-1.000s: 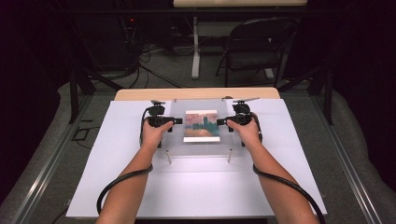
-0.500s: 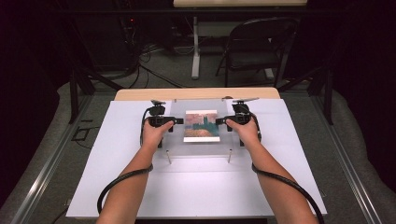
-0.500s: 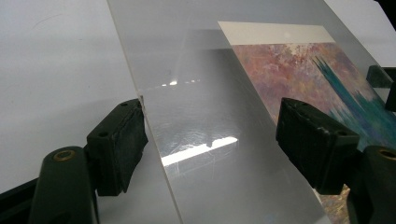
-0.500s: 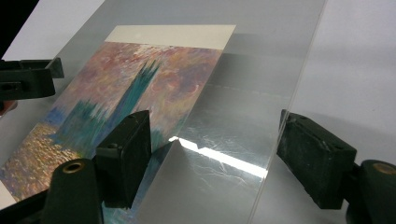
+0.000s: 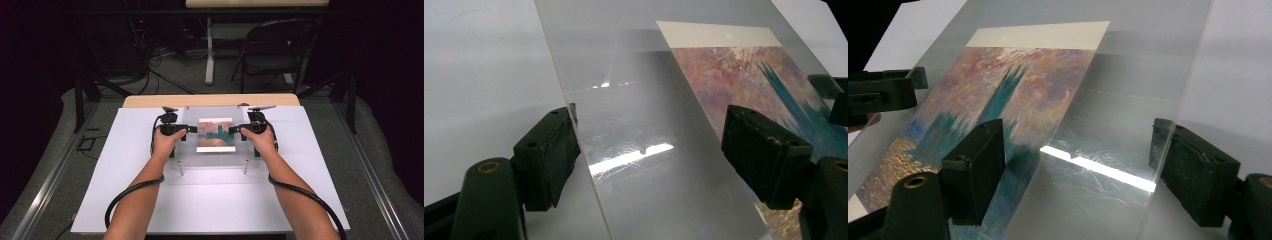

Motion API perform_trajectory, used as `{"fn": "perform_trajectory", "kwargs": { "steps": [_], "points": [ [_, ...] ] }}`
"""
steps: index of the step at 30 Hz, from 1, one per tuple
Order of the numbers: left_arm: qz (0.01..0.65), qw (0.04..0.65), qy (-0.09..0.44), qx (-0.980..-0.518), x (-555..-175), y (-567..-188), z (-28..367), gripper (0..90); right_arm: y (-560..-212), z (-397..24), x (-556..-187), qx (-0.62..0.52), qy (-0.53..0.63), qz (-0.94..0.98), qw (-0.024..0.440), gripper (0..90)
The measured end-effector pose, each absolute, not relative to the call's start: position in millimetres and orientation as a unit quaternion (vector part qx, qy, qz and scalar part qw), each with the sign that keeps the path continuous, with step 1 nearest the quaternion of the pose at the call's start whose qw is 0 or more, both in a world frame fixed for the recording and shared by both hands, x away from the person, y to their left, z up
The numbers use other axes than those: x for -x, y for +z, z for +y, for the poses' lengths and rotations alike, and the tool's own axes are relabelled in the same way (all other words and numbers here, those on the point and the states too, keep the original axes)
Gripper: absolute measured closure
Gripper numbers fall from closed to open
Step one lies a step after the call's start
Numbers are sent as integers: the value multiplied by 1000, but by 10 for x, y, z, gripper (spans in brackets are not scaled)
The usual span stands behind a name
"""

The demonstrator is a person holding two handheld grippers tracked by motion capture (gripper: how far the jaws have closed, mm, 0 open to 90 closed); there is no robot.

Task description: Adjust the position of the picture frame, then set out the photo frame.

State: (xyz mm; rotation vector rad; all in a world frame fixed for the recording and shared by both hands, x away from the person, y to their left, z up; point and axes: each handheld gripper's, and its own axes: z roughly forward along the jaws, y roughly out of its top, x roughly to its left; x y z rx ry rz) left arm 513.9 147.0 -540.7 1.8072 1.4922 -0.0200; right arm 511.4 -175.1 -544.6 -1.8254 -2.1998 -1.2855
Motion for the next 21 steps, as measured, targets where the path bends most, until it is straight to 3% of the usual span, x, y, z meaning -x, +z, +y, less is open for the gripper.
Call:
{"fn": "perform_trajectory", "kwargs": {
  "steps": [21],
  "points": [
    [597,389,-7,-702,-5189,-5414,1469,254,-5461,-1752,-5183,582,-410,-702,16,216]
  ]
}}
